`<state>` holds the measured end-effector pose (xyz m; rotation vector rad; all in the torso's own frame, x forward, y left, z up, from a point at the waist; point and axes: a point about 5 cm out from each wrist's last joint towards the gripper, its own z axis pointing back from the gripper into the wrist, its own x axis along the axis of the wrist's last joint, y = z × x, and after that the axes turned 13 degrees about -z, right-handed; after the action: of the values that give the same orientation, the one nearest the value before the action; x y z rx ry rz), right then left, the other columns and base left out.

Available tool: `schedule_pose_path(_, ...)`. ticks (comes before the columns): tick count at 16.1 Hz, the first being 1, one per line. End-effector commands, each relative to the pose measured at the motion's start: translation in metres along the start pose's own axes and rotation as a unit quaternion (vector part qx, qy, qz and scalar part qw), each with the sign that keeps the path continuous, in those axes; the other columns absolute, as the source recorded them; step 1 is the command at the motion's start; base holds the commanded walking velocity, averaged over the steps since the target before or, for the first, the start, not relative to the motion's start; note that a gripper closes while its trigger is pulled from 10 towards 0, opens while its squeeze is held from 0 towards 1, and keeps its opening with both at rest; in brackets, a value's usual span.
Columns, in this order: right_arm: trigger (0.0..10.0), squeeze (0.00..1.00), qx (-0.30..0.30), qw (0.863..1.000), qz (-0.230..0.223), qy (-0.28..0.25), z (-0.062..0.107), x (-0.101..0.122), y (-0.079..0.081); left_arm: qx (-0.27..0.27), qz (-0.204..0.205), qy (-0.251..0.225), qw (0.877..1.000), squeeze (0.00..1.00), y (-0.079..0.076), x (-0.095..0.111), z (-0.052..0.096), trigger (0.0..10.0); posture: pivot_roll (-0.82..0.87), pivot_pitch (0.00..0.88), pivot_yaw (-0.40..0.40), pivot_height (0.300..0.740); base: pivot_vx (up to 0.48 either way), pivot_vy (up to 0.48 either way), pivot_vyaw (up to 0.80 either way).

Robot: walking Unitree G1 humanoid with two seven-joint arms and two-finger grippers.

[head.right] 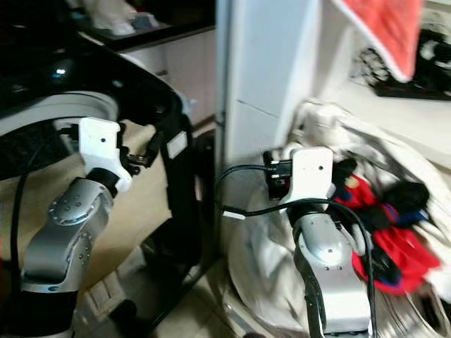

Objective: Clothes washing

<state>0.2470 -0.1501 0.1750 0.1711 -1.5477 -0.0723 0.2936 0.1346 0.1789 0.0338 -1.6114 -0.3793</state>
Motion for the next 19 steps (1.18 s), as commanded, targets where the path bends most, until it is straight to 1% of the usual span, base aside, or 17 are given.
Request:
schedule_pose_path(1,10.0,0.00,0.001,1.000,-0.003,0.005,0.003,0.003,-0.001,-0.006,0.013,0.004,1.000,0.00,-0.003,-0.001,0.004,10.0,-0.17,0.000,0.009,0.740,0.000,0.000,0.00)
schedule_pose_path(2,10.0,0.00,-0.004,1.000,0.000,0.013,0.004,0.002,-0.003,0.000,0.013,0.013,1.000,0.00,-0.003,-0.005,0.008,10.0,-0.17,0.000,0.003,0.740,0.000,0.000,0.00)
schedule_pose_path(4,10.0,0.00,-0.026,1.000,0.002,0.006,0.006,0.003,-0.009,0.011,0.037,0.028,0.999,0.00,-0.003,-0.013,0.014,10.0,-0.16,0.000,-0.011,0.740,0.000,0.000,0.00)
schedule_pose_path(5,10.0,0.00,-0.032,0.999,0.002,0.006,0.004,0.004,-0.011,0.015,0.038,0.032,0.999,0.00,-0.002,-0.015,0.017,10.0,-0.16,0.000,-0.025,0.740,0.000,0.000,0.00)
schedule_pose_path(7,10.0,0.00,-0.026,1.000,0.004,0.001,0.002,0.008,-0.010,0.014,0.018,0.020,1.000,0.00,-0.002,-0.011,0.016,10.0,-0.16,0.000,-0.035,0.740,0.000,0.000,0.00)
schedule_pose_path(8,10.0,0.00,-0.031,0.999,0.007,0.004,0.000,0.010,-0.010,0.011,-0.003,-0.003,1.000,0.00,-0.002,-0.004,0.015,10.0,-0.17,0.000,-0.047,0.740,0.000,0.000,0.00)
schedule_pose_path(9,10.0,0.00,-0.045,0.999,0.012,0.010,0.000,0.010,-0.012,0.005,-0.010,-0.017,1.000,0.00,-0.002,0.001,0.014,10.0,-0.17,0.000,-0.048,0.740,0.000,0.000,0.00)
schedule_pose_path(10,10.0,0.00,-0.099,0.995,-0.002,0.024,0.002,0.006,-0.019,-0.016,-0.015,-0.026,0.999,0.00,-0.005,0.005,0.014,10.0,-0.17,0.000,-0.043,0.740,0.000,0.000,0.00)
schedule_pose_path(11,10.0,0.00,-0.135,0.991,-0.003,0.023,0.005,0.007,-0.027,-0.032,-0.024,-0.029,0.999,0.00,-0.006,0.006,0.015,10.0,-0.18,0.000,-0.036,0.740,0.000,0.000,0.00)
schedule_pose_path(12,10.0,0.38,-0.143,0.989,-0.002,0.021,0.006,0.010,-0.030,-0.038,-0.022,-0.028,0.999,0.00,-0.005,0.006,0.015,10.0,-0.18,0.000,-0.029,0.740,0.000,0.000,0.00)
schedule_pose_path(13,10.0,1.00,-0.147,0.989,-0.004,0.018,0.007,0.012,-0.032,-0.040,-0.023,-0.027,0.999,0.00,-0.005,0.005,0.014,10.0,-0.19,0.000,-0.022,0.740,0.000,0.000,0.00)
schedule_pose_path(14,10.0,1.00,-0.135,0.991,-0.012,0.009,0.009,0.017,-0.031,-0.042,-0.026,-0.030,0.998,0.00,-0.003,0.005,0.011,10.0,-0.19,0.000,-0.017,0.740,0.000,0.000,0.00)
schedule_pose_path(15,10.0,1.00,-0.119,0.993,-0.010,0.003,0.009,0.021,-0.028,-0.042,-0.034,-0.033,0.998,0.00,-0.002,0.006,0.009,10.0,-0.20,0.000,-0.012,0.740,0.000,0.000,0.00)
schedule_pose_path(16,10.0,0.89,-0.098,0.995,0.002,-0.003,0.008,0.023,-0.025,-0.045,-0.030,-0.034,0.998,0.00,-0.003,0.008,0.005,10.0,-0.21,0.000,-0.004,0.740,0.000,0.000,0.00)
schedule_pose_path(17,10.0,0.00,-0.075,0.997,0.019,-0.001,0.008,0.023,-0.022,-0.051,-0.024,-0.040,0.998,0.00,-0.007,0.011,0.001,10.0,-0.21,0.000,-0.003,0.740,0.000,0.000,0.00)
schedule_pose_path(19,10.0,0.00,-0.073,0.997,0.006,0.004,0.008,0.021,-0.021,-0.054,-0.023,-0.041,0.997,0.00,-0.010,0.012,-0.001,10.0,-0.21,0.000,-0.007,0.740,0.000,0.420,0.00)
